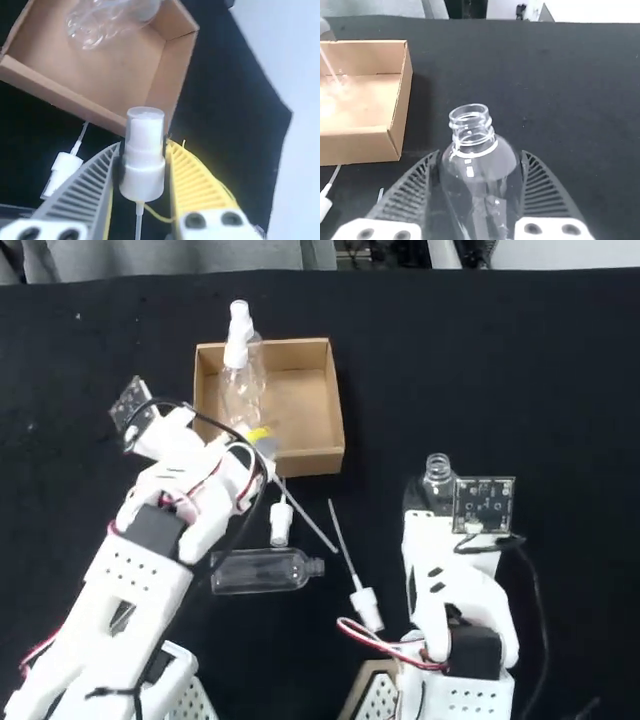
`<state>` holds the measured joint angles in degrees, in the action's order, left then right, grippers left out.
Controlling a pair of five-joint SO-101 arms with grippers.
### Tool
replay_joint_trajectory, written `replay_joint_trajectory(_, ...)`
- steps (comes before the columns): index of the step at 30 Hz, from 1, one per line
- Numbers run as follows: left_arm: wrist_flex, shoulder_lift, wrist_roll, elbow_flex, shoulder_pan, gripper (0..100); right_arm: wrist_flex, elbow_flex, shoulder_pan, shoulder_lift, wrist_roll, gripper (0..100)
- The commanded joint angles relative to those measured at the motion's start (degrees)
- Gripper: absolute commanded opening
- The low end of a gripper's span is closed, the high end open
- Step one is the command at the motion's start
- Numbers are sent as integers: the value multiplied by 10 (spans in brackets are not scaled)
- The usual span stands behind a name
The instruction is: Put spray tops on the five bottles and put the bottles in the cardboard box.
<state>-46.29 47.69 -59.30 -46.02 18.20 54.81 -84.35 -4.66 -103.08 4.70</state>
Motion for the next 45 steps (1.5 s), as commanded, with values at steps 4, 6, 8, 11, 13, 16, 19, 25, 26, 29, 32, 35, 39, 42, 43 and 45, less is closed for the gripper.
replay_joint_trajectory(4,11,85,-1,0,-52,28,-62,-18,12,-55,1,95)
replay_joint_trajectory(6,11,95,-1,0,-66,28,-62,-18,12,-55,1,94)
replay_joint_trajectory(8,11,99,-2,0,-76,28,-62,-19,12,-55,1,94)
replay_joint_trajectory(11,11,109,-25,0,-96,28,-62,-19,14,-55,1,94)
replay_joint_trajectory(13,11,115,-32,0,-110,28,-62,-20,29,-55,1,93)
replay_joint_trajectory(16,11,127,-33,0,-121,28,-62,-25,57,-55,1,93)
replay_joint_trajectory(19,11,145,-33,-2,-131,28,-62,-35,78,-55,1,93)
replay_joint_trajectory(25,66,200,-33,-53,-140,28,-62,-36,120,-56,1,93)
replay_joint_trajectory(26,80,212,-33,-66,-141,28,-62,-37,126,-56,1,93)
replay_joint_trajectory(29,116,252,-33,-100,-155,28,-62,-49,147,-56,2,93)
replay_joint_trajectory(32,142,289,-34,-125,-172,28,-62,-55,167,-56,11,95)
replay_joint_trajectory(35,148,316,-34,-138,-173,28,-62,-58,180,-56,33,93)
replay_joint_trajectory(39,149,331,-34,-147,-170,28,-62,-58,180,-56,37,95)
replay_joint_trajectory(42,150,333,-34,-150,-169,28,-62,-58,196,-56,38,94)
replay_joint_trajectory(43,149,333,-34,-150,-169,28,-62,-59,208,-56,38,93)
replay_joint_trajectory(45,149,334,-34,-150,-169,28,-62,-59,231,-57,51,93)
